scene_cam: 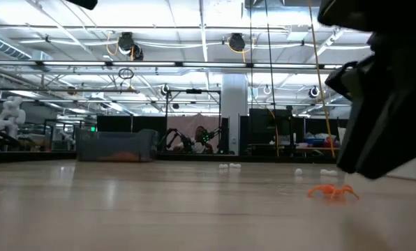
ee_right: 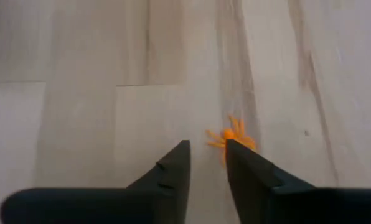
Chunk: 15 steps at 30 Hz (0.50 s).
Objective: Sort Halloween decoration
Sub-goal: Put the orange spider toy into the black bin
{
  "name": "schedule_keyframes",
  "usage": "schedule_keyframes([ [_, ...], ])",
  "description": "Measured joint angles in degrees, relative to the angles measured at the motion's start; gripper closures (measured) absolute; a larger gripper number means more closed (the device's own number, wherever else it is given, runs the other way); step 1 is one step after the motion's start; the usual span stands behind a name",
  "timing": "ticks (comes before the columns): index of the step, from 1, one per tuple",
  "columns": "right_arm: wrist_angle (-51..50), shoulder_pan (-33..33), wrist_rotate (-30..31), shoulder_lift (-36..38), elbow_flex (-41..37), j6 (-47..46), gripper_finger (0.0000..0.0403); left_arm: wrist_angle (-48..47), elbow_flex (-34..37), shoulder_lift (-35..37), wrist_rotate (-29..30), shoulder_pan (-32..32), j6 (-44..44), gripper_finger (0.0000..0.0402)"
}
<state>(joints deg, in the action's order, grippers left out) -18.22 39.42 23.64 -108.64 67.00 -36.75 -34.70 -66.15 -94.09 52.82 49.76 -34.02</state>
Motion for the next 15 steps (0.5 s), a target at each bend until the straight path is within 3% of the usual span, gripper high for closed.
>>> schedule_keyframes([
  [5, -0.07, -0.89, 0.13, -2.09, 0.02, -0.37, 0.0275, -0.02, 0.0, -0.02, 0.02, -0.24, 0.08, 0.0295],
  [9, -0.11, -1.77, -0.59, -2.97, 0.09, -0.44, 0.0261, -0.01, 0.0, -0.02, 0.04, -0.28, 1.24, 0.0295],
  [12, -0.13, -2.38, -1.4, -3.48, 0.2, -0.43, 0.0277, 0.02, 0.0, -0.02, 0.04, -0.28, 1.41, 0.0295],
  [15, -0.39, -2.82, -1.44, -3.5, 0.2, -0.08, 0.032, 0.0, 0.0, -0.02, 0.04, -0.28, 1.42, 0.0295],
])
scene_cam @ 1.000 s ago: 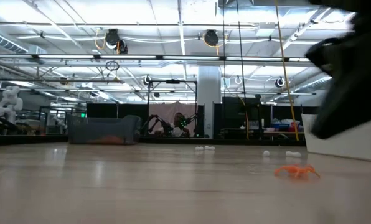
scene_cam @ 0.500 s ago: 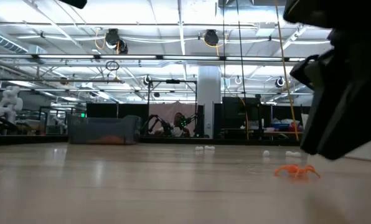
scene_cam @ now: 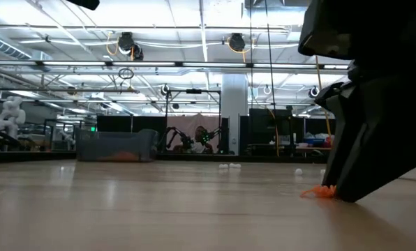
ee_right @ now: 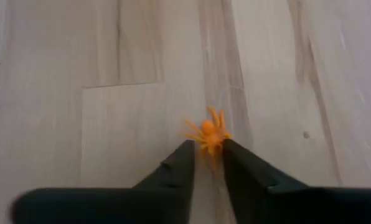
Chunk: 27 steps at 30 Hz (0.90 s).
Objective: Sort Halloween decoration
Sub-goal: Put the orange spider toy into the black bin
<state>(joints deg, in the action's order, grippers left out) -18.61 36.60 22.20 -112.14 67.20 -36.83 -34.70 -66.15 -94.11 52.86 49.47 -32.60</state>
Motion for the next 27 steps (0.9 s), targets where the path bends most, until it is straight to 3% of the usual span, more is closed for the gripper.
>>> schedule_keyframes([
  [3, -0.07, -0.26, -0.04, -0.07, 0.0, 1.14, 0.0377, 0.0, 0.0, 0.0, 0.02, -0.07, 0.0, 0.0295],
  [5, -0.17, -0.44, 0.2, -0.09, 0.0, 1.6, 0.0394, 0.0, 0.0, 0.0, 0.02, -0.05, 0.0, 0.0295],
  [10, 0.33, -0.59, 1.21, 0.78, -0.16, 4.28, 0.0399, 0.07, 0.0, 0.0, 0.07, -0.04, 0.0, 0.0295],
  [18, 1.87, -0.55, 8.91, 6.54, -0.26, 10.63, 0.0402, 1.39, 0.0, 0.0, 0.35, 0.0, 0.09, 0.0295],
  [27, 7.61, 1.21, 21.87, 11.68, -0.2, 33.81, 0.0402, 2.1, 0.0, 0.0, 1.64, -0.32, 1.19, 0.0295],
])
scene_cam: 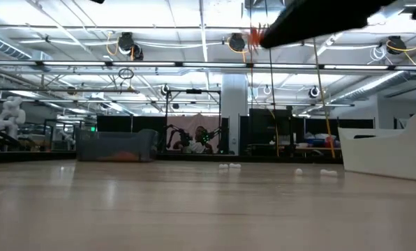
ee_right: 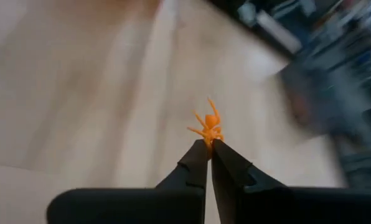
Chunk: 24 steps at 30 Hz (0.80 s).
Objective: Sort Halloween decoration
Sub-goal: Put the orange spider toy into the black bin
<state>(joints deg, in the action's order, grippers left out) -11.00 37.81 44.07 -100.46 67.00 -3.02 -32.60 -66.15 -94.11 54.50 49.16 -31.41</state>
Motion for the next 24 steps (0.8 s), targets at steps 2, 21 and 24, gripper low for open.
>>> schedule_keyframes([
  [2, 0.04, 0.25, 3.73, 1.03, 0.0, 6.33, 0.0403, 1.18, 0.0, 0.0, 0.0, -0.09, 0.82, 0.0295],
  [21, -0.01, -0.99, 13.68, 4.23, 0.0, 62.21, 0.0403, 6.64, 0.0, 0.02, 0.0, -5.85, 8.38, 0.0295],
  [24, 0.0, -1.1, 14.57, 4.23, 0.0, 66.14, 0.0403, 6.71, 0.0, 0.04, 0.02, -6.39, 8.38, 0.0295],
])
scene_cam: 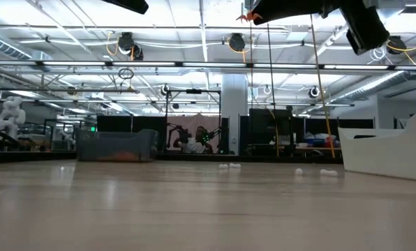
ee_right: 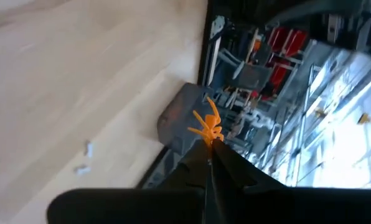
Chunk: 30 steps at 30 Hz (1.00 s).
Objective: Sort Halloween decoration
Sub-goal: Put the orange spider toy into the black bin
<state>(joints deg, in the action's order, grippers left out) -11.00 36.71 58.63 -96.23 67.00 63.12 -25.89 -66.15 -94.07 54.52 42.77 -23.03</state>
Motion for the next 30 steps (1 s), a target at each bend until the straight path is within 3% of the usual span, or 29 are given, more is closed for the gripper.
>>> schedule_keyframes([
  [6, 0.04, 0.0, -0.11, 0.0, 0.0, 4.86, 0.0403, 0.13, 0.0, 0.0, 0.0, -0.42, 0.0, 0.0295],
  [19, 0.04, 0.0, -0.31, 0.0, 0.0, -0.11, 0.0403, 0.15, 0.0, 0.01, -0.02, -0.4, -0.02, 0.0295],
  [25, 0.04, 0.0, -0.54, 0.0, 0.0, -9.54, 0.0403, 0.15, 0.0, 0.01, -0.02, -0.4, -0.02, 0.0295],
  [30, 0.07, 0.0, -5.19, 0.0, 0.02, -20.32, 0.0403, 3.01, 0.0, 0.01, 0.0, -0.4, 2.72, 0.0295],
])
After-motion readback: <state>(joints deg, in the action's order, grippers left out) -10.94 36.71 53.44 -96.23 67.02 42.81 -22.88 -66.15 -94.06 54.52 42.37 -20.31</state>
